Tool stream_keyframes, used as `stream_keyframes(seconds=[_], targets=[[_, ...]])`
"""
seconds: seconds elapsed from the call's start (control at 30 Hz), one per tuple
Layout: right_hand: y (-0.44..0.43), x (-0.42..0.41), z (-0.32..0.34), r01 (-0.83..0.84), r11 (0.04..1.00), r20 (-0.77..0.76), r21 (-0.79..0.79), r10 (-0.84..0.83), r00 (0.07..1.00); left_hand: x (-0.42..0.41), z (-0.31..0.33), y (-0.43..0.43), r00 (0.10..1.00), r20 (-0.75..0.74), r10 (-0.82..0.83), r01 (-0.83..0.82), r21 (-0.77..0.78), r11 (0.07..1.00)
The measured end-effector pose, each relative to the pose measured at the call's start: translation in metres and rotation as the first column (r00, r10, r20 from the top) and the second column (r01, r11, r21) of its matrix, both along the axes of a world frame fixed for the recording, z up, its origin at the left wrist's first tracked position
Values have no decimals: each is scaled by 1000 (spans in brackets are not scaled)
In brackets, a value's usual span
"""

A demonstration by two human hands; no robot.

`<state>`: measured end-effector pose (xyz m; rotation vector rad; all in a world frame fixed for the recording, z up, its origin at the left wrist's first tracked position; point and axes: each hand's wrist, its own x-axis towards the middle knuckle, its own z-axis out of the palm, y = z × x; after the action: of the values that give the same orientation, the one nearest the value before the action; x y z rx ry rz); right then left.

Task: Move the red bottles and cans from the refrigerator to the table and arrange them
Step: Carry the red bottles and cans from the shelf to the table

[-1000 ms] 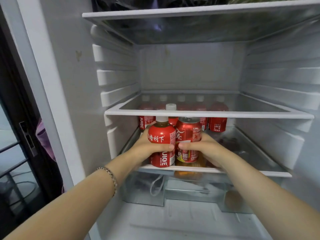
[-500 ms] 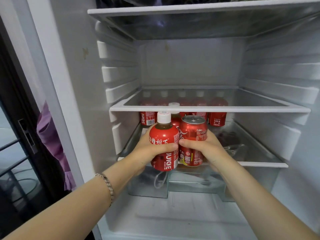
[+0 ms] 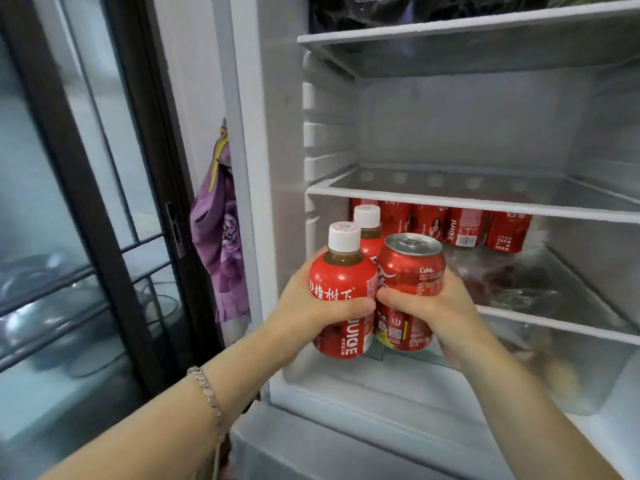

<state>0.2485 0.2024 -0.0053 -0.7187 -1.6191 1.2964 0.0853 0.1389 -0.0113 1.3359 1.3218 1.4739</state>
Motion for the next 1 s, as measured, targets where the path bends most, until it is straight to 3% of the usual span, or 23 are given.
stream_keyframes(seconds=[0.2, 0.47, 0.73, 0.8, 0.83, 0.9, 0.97, 1.0], targets=[[-34, -12, -1, -273, 962, 31, 18, 272, 962, 9, -10, -77, 964, 52, 260, -262, 24, 965], [-141, -51, -21, -652, 756, 97, -48, 653, 751, 37, -28, -238, 727, 71, 683, -681, -48, 730], [-332, -72, -27, -940, 334, 68, -73, 942, 329, 101, -28, -445, 271, 49, 961, -958, -80, 274], [-374, -69, -27, -971, 230, 74, -73, 972, 224, 121, -31, -485, 183, 43, 982, -981, -61, 185], [-428, -61, -32, -989, 123, 83, -85, 990, 116, 152, -33, -534, 83, 37, 996, -995, -56, 85], [-461, -54, -35, -995, 62, 84, -73, 995, 56, 171, -31, -563, 53, 22, 998, -996, -64, 54], [-550, -20, -42, -990, -120, 87, -79, 988, -127, 232, -39, -640, -126, 28, 992, -990, -62, -124], [-582, -5, -46, -981, -174, 79, -90, 980, -181, 255, -42, -668, -165, 30, 986, -985, -53, -164]])
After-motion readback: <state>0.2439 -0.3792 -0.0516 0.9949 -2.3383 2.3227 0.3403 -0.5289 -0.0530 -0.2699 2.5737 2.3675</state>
